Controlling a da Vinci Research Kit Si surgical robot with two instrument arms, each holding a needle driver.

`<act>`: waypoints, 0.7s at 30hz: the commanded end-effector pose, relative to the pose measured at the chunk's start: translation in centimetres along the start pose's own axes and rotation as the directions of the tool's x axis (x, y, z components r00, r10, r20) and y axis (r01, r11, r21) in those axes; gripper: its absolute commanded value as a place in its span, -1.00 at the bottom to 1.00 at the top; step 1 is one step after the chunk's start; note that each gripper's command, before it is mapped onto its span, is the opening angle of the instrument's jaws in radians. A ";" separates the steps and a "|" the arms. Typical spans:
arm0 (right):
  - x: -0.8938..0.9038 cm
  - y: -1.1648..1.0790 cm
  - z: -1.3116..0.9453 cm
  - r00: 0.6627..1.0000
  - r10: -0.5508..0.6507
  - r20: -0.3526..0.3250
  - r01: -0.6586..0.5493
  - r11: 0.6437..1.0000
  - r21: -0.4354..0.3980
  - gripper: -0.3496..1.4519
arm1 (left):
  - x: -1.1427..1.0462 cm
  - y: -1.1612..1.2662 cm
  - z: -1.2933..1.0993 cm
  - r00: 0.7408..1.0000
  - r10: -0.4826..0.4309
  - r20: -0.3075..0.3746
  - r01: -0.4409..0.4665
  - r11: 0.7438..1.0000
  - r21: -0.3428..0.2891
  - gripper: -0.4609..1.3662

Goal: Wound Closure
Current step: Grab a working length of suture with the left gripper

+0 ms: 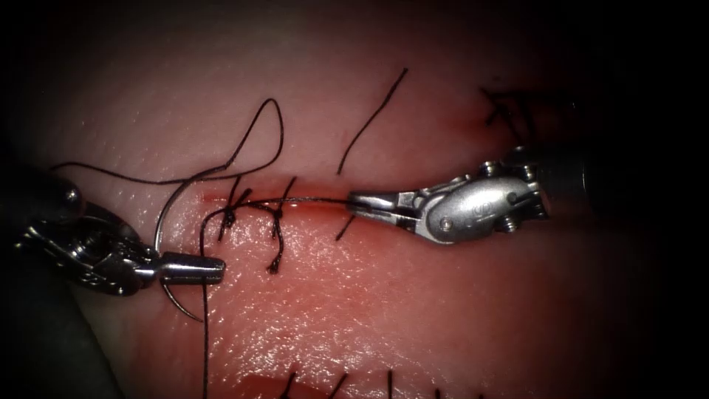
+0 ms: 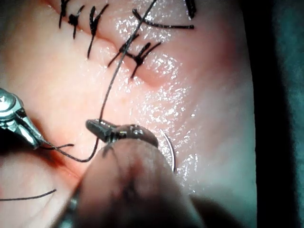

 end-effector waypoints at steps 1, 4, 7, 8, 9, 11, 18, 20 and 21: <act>0.01 0.00 0.00 1.000 0.000 0.000 0.000 1.000 0.000 -1.00 | -0.01 -0.01 -0.01 1.000 0.000 0.005 0.000 1.000 0.001 -0.88; 0.05 -0.01 0.00 1.000 0.014 -0.001 -0.014 1.000 0.001 -1.00 | -0.07 -0.03 -0.04 1.000 0.002 0.014 -0.002 1.000 0.010 -0.88; 0.09 -0.02 0.00 1.000 0.021 -0.003 -0.021 1.000 0.002 -1.00 | -0.12 -0.05 -0.05 1.000 0.011 0.019 -0.012 1.000 0.017 -0.88; 0.12 -0.03 0.00 0.999 0.034 -0.004 -0.034 0.999 0.003 -1.00 | -0.14 -0.06 -0.06 1.000 0.010 0.023 -0.011 1.000 0.018 -0.88; 0.13 -0.03 0.00 0.999 0.034 -0.004 -0.034 0.999 0.004 -1.00 | -0.15 -0.06 -0.06 1.000 0.010 0.023 -0.010 1.000 0.021 -0.88; 0.17 -0.05 -0.01 0.999 0.053 -0.005 -0.053 0.999 0.005 -1.00 | -0.18 -0.06 -0.06 1.000 0.009 0.028 -0.009 1.000 0.023 -0.88; 0.31 -0.05 -0.01 0.983 0.184 -0.010 -0.184 0.983 0.011 -1.00 | -0.23 -0.07 -0.09 0.999 0.014 0.037 -0.015 1.000 0.024 -0.88; 0.33 -0.05 -0.01 0.977 0.214 -0.008 -0.214 0.977 0.014 -1.00 | -0.24 -0.08 -0.10 0.999 0.013 0.038 -0.014 1.000 0.026 -0.88; 0.34 -0.05 -0.01 0.973 0.231 -0.008 -0.231 0.973 0.015 -1.00 | -0.24 -0.08 -0.11 0.999 0.012 0.041 -0.013 1.000 0.028 -0.88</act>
